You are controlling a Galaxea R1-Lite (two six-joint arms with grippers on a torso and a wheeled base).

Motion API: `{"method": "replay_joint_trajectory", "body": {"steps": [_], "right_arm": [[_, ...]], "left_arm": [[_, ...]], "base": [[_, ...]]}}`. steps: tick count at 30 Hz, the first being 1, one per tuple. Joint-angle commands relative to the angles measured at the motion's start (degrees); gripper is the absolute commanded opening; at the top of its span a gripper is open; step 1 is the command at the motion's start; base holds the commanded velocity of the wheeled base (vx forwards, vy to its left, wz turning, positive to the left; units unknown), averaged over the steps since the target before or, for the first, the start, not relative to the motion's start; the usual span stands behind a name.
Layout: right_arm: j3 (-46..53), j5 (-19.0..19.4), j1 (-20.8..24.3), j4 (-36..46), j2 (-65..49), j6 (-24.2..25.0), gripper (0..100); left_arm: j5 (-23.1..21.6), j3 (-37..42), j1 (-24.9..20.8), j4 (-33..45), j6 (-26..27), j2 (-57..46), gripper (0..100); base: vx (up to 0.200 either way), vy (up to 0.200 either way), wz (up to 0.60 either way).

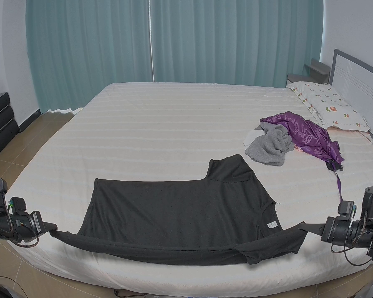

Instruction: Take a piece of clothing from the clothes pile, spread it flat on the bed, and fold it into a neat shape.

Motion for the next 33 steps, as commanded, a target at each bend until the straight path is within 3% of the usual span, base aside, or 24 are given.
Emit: {"method": "replay_joint_trajectory", "body": {"steps": [1,16,33], "right_arm": [[1.0,-0.1,0.3,2.8,-3.3,-0.4,0],[0.7,-1.2,0.7,10.0,-3.6,-2.8,0],[-8.6,-2.6,1.4,10.0,9.8,-2.6,0]], "left_arm": [[2.9,0.0,-0.3,2.1,1.2,0.1,0],[5.8,-1.0,-1.8,1.7,1.5,8.1,0],[6.0,-10.2,-4.9,1.7,1.0,19.4,0]], "base": [[0.0,0.0,0.0],[0.0,0.0,0.0],[0.0,0.0,0.0]]}}
